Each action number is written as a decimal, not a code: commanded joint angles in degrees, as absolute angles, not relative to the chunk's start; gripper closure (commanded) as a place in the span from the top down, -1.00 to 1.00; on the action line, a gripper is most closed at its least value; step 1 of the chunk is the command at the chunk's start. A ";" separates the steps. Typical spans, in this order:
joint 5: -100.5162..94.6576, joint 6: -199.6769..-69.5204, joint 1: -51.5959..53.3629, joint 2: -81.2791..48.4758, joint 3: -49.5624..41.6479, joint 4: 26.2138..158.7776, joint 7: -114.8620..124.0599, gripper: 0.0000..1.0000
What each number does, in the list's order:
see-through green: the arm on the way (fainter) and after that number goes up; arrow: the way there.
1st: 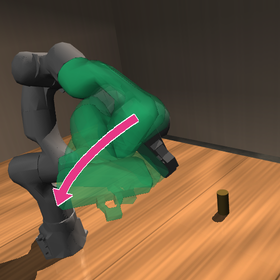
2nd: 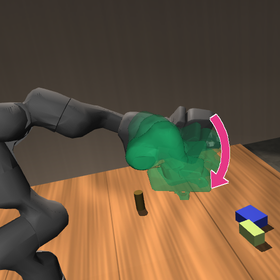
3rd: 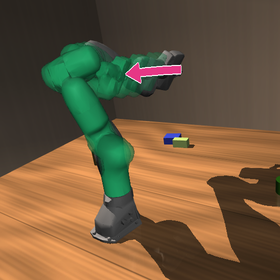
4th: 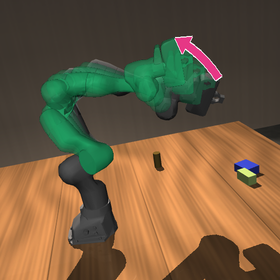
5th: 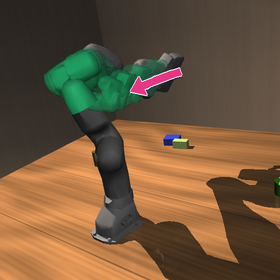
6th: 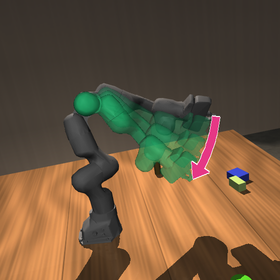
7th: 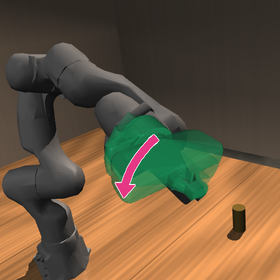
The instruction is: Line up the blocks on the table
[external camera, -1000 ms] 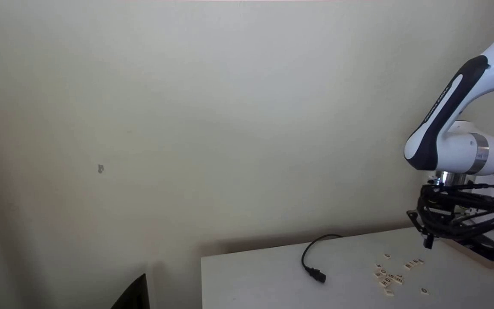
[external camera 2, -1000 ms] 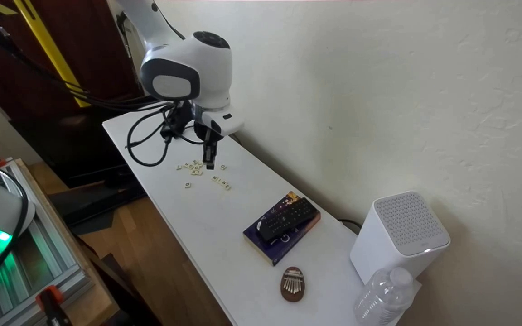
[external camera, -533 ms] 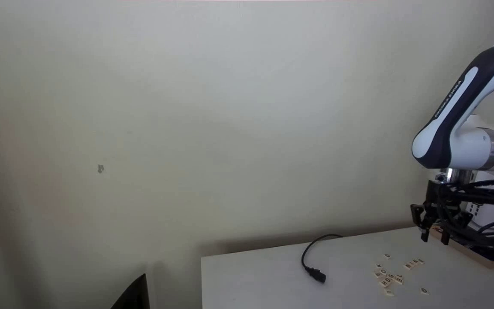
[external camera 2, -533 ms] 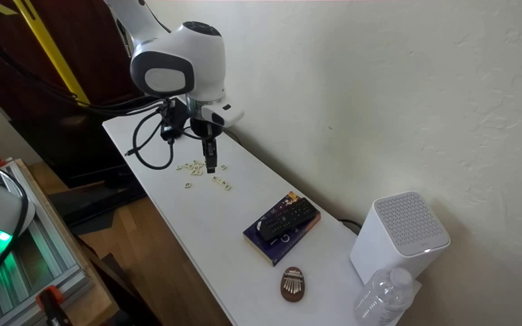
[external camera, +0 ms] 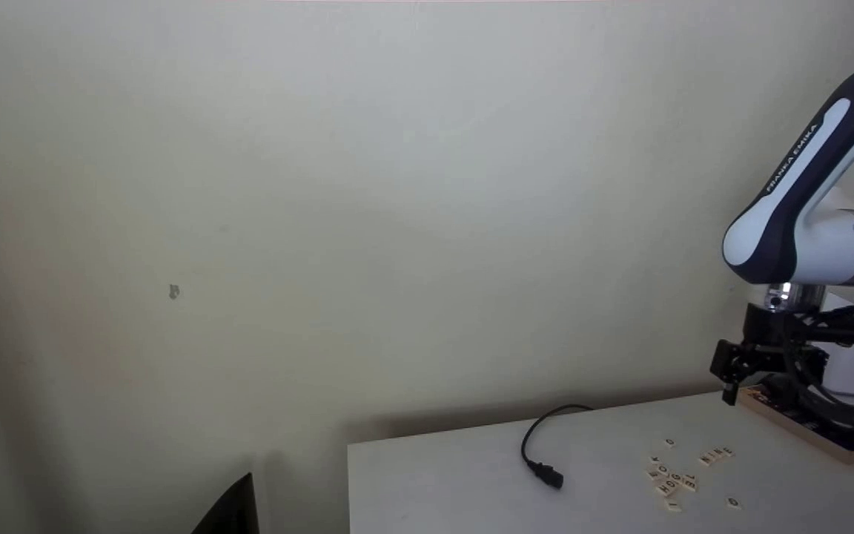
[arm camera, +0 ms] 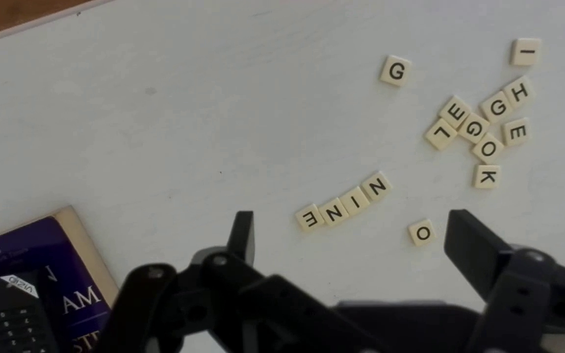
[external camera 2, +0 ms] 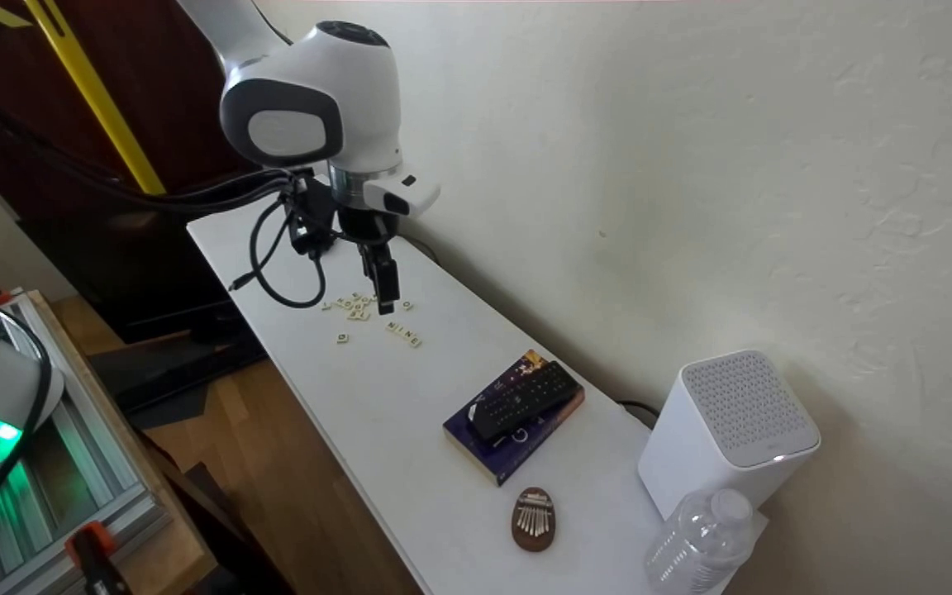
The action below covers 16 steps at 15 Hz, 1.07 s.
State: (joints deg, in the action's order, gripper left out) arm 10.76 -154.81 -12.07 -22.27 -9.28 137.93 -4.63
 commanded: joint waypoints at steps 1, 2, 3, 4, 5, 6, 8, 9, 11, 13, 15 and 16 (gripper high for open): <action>7.53 -154.99 -12.70 -19.02 -9.42 140.65 -6.33 1.00; 7.16 -155.06 -12.74 -18.71 -9.46 140.94 -6.55 1.00; 6.72 -155.01 -12.73 -18.43 -9.57 141.10 -6.70 1.00; 6.28 -154.98 -12.80 -18.11 -9.63 141.34 -6.95 1.00; 5.97 -155.03 -12.83 -17.76 -9.71 141.64 -7.09 1.00; 5.60 -155.01 -12.85 -17.41 -9.84 141.83 -7.17 1.00; 5.25 -155.14 -12.99 -16.92 -9.95 142.08 -7.49 1.00; 5.16 -155.26 -13.03 -16.67 -10.01 142.21 -7.69 1.00; 4.97 -155.90 -12.93 -16.09 -10.27 142.66 -7.33 1.00; 6.31 -155.00 -13.19 -18.24 -9.51 140.58 -6.86 1.00; 6.27 -155.06 -13.18 -17.88 -9.57 140.82 -6.86 1.00; 6.26 -155.06 -13.18 -17.81 -9.58 140.82 -6.87 1.00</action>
